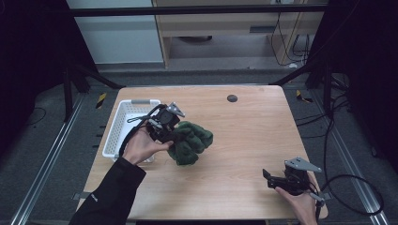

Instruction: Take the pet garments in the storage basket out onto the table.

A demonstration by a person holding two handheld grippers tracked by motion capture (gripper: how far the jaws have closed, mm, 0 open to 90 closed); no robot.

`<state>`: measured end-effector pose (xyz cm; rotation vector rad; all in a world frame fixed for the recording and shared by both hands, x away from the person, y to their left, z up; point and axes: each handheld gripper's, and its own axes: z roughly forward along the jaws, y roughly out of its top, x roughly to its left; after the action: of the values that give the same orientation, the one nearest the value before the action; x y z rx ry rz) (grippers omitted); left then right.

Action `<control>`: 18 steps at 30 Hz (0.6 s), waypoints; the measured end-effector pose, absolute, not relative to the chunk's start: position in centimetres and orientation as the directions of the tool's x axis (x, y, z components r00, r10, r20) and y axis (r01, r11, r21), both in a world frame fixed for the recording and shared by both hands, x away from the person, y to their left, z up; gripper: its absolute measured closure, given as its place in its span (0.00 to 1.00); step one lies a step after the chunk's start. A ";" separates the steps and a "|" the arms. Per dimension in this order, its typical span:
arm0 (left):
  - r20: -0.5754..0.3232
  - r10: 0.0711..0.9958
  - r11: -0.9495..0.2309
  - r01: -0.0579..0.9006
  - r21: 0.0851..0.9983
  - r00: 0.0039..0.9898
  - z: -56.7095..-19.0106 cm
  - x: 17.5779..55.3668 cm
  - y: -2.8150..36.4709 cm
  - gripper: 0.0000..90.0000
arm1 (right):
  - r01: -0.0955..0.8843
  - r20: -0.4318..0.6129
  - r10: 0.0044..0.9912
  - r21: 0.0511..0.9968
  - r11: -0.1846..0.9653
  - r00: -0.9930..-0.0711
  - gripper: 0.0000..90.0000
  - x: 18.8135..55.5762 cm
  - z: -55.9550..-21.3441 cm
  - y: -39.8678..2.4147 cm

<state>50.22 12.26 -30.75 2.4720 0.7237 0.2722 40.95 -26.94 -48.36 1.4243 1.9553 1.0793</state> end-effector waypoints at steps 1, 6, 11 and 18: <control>0.043 0.545 -0.710 0.435 0.554 0.837 -30.8 50.2 12.0 0.85 | 0.551 0.059 0.939 0.821 0.147 -0.338 0.07 41.0 -48.4 -27.0; 0.038 0.529 -0.721 0.425 0.547 0.848 -31.4 50.4 10.9 0.85 | 0.552 0.061 0.939 0.821 0.145 -0.338 0.07 40.9 -48.4 -27.0; 0.031 0.523 -0.729 0.428 0.534 0.852 -32.4 50.7 10.0 0.85 | 0.551 0.063 0.940 0.823 0.142 -0.337 0.07 40.9 -48.3 -27.0; 0.029 0.520 -0.740 0.434 0.514 0.854 -33.5 51.1 9.2 0.85 | 0.548 0.060 0.940 0.824 0.143 -0.337 0.07 40.9 -48.3 -27.0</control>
<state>51.11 9.18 -33.54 2.5246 0.6977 0.2322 40.94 -27.02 -48.32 1.4192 1.9494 1.0824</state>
